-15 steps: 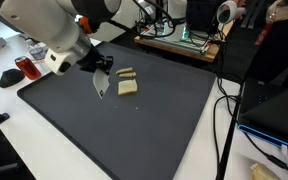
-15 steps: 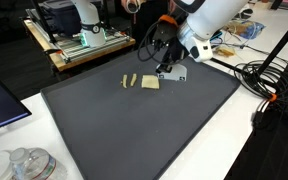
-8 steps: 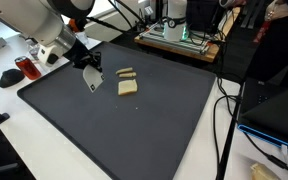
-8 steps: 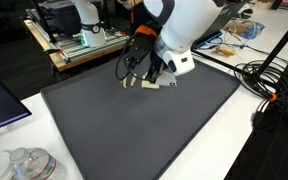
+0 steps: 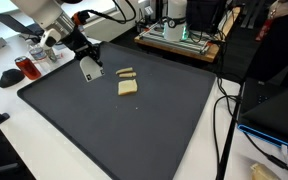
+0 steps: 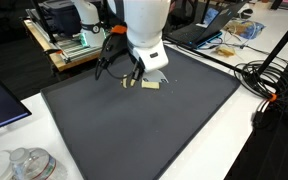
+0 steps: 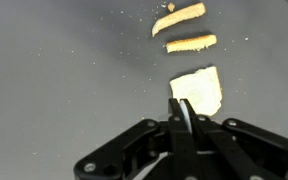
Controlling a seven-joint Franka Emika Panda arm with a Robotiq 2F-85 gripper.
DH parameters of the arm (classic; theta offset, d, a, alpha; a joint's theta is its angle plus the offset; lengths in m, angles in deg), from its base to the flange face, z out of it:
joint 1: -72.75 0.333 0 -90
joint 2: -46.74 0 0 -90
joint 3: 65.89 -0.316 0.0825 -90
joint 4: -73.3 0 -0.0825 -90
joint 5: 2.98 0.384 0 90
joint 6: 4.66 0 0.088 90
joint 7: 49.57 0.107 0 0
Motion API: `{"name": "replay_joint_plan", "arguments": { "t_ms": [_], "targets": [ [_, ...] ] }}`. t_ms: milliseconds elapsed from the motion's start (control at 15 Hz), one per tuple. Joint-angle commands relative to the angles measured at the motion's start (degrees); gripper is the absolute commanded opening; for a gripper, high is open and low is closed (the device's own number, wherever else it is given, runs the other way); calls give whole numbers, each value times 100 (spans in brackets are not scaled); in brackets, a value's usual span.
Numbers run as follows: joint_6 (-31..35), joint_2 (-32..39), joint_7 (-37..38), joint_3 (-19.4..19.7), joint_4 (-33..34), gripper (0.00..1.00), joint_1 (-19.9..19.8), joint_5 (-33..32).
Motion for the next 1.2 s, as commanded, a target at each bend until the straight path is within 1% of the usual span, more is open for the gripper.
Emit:
{"name": "replay_joint_plan", "arguments": {
  "t_ms": [0,267,533,867,1067,1133],
  "targets": [
    [716,-914,-320,71,-1354,1,-158,554],
    [1279,-1581,-524,219,-2337,1,-166,972],
    [1982,-2255,-631,400,-3319,1,-102,1216],
    [2589,-3036,-814,654,-4353,1,-63,1651],
    [2829,-3569,-616,854,-4893,1,48,1685],
    [2927,-3778,-508,914,-5077,1,109,1604]
  ]
}}
